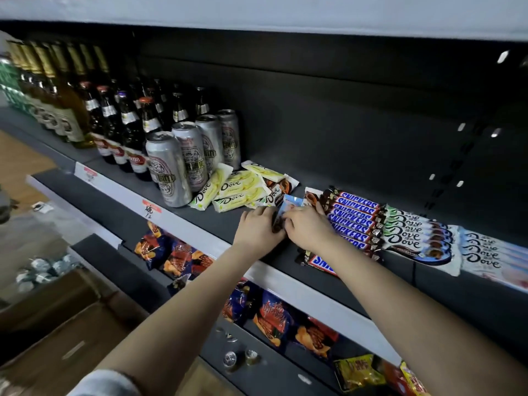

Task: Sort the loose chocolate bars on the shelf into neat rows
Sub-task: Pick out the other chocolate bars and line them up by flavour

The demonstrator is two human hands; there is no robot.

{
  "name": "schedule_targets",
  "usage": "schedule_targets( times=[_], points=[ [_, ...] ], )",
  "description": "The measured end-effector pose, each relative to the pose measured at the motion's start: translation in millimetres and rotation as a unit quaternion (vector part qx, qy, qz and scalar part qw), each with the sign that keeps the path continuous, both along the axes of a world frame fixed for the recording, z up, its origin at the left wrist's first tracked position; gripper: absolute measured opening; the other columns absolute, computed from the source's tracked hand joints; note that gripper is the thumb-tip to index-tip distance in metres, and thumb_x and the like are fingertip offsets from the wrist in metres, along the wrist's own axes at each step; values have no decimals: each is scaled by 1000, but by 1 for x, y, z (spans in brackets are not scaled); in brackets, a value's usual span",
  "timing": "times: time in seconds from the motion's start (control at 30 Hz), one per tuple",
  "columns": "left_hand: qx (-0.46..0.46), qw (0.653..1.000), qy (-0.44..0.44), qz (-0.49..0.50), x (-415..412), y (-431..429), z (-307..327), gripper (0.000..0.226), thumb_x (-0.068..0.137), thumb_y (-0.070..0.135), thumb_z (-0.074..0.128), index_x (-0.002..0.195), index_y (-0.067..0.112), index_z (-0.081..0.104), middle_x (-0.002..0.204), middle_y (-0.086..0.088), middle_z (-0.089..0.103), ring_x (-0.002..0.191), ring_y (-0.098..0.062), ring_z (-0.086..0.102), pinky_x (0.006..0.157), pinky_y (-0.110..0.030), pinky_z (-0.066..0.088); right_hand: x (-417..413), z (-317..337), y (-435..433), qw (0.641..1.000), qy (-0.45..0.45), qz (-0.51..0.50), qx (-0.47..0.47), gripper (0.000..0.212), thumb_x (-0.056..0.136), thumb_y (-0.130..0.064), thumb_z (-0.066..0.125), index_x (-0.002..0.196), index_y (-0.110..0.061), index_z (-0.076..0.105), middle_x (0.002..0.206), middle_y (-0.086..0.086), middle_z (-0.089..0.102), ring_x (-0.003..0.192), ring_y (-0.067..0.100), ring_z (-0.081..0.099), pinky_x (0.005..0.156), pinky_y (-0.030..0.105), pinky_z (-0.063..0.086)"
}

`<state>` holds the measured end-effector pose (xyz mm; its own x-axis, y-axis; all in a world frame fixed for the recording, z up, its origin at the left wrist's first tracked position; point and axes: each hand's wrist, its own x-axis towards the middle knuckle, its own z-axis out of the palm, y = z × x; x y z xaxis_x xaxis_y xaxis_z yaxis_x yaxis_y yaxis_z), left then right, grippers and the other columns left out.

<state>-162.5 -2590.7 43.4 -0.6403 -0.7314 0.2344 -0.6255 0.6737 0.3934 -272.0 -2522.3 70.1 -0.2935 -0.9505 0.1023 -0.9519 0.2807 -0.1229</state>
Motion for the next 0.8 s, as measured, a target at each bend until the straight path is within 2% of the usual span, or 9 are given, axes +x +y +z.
schedule_targets(
  times=[0.2,0.33,0.47,0.53,0.67,0.73,0.8],
  points=[
    [7,1000,-11,3,-7,6,-5,55,82,44,56,126,13,49,124,-12,55,115,-32,46,99,-36,35,-4,2,10,998,-55,4,7,38,95,-17,34,126,-23,55,131,2,55,125,20,42,116,45,2],
    [72,997,8,1,-12,5,-3,69,78,30,64,137,9,36,126,-16,53,120,-35,43,98,-37,38,-9,-1,17,998,-61,5,-22,39,94,-13,35,127,-24,54,135,-2,51,129,16,37,117,42,3],
    [108,993,42,14,-2,-3,1,81,77,15,64,145,8,21,112,-18,61,109,-36,52,89,-36,45,-12,-4,20,996,-76,16,-44,41,93,-9,36,126,-26,53,137,-2,49,130,15,37,117,41,7],
    [97,994,48,-4,10,-8,4,86,77,11,65,147,9,16,113,-18,62,108,-36,54,89,-35,43,-11,-5,18,996,-75,12,-50,42,93,-9,37,130,-23,50,137,0,48,129,16,38,116,40,9],
    [40,996,39,-67,36,-14,7,88,75,2,64,148,10,14,128,-14,56,122,-34,43,101,-32,27,-3,-3,8,995,-81,31,-48,49,88,-11,47,136,-21,41,141,-1,42,130,19,38,116,40,9],
    [40,996,44,-73,49,-20,8,88,74,2,65,148,13,18,126,-12,58,121,-34,43,96,-32,31,3,-2,0,996,-70,49,-38,55,87,-13,51,140,-21,37,145,-2,37,132,17,35,116,43,11],
    [43,995,40,-75,60,-24,9,87,72,3,66,146,18,24,118,-10,63,114,-34,47,84,-28,35,12,-1,-7,995,-72,68,-29,60,86,-14,55,142,-21,34,148,-2,33,135,18,31,116,46,11]
  ],
)
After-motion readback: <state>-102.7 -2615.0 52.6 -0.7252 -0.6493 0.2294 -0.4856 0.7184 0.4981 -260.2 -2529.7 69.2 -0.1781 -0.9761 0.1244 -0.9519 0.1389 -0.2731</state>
